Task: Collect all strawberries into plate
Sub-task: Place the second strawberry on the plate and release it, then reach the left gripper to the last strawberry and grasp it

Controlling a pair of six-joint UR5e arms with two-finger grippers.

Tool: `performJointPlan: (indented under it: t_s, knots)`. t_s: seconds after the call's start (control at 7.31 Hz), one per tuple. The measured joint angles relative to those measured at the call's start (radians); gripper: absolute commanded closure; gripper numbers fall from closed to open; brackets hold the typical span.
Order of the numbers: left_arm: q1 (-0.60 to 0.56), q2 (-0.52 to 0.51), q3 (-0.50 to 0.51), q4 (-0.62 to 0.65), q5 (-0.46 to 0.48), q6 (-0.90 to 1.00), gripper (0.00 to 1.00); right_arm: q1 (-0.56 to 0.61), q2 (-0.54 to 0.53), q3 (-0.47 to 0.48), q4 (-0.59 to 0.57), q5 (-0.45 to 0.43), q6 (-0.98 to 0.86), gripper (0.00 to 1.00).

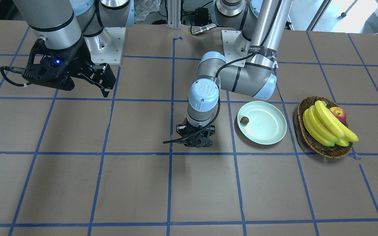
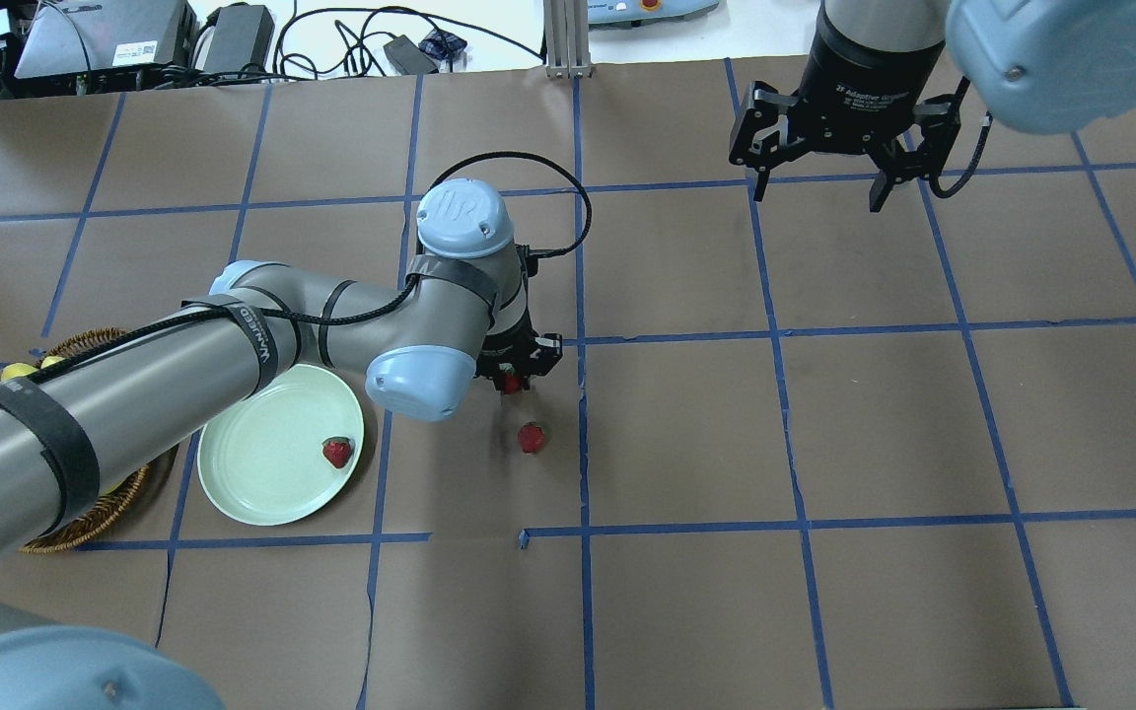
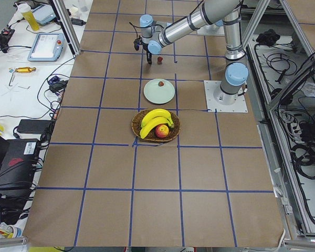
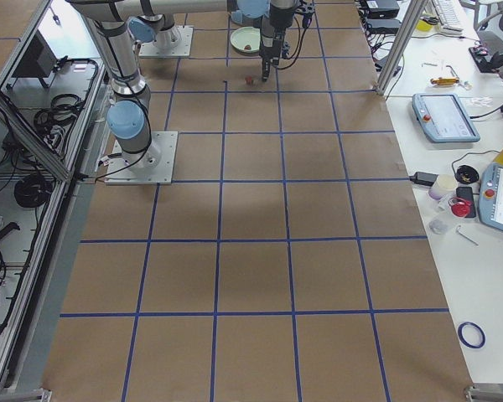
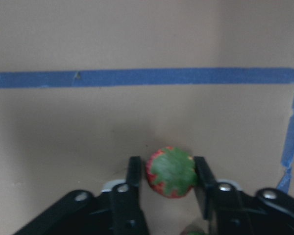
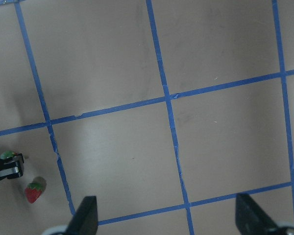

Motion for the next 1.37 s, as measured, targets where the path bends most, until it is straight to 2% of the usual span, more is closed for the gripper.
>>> performJointPlan:
  t_s: [0.14,0.41,0.68,0.82,0.96,1.09,1.37]
  knots:
    - [0.013,0.016,0.005,-0.027,0.036,0.054,1.00,0.000,0.000,0.000,0.000,0.000,0.000,0.00]
    - [0.089,0.085,-0.005,-0.188,0.138,0.211,0.99,0.000,0.000,0.000,0.000,0.000,0.000,0.00]
    - [0.194,0.165,-0.075,-0.292,0.245,0.361,0.97,0.001,0.000,0.001,-0.001,0.000,0.000,0.00]
    - [0.250,0.191,-0.135,-0.278,0.300,0.430,0.59,0.001,0.000,0.002,-0.001,0.000,0.000,0.00]
    - [0.299,0.204,-0.193,-0.229,0.331,0.483,0.01,0.001,0.000,0.004,-0.001,0.001,0.000,0.00]
    - [0.317,0.210,-0.228,-0.193,0.338,0.502,0.00,0.001,0.000,0.004,-0.001,0.001,0.000,0.00]
    - [0.270,0.223,-0.238,-0.153,0.324,0.474,0.00,0.001,0.000,0.004,-0.001,0.001,0.000,0.00]
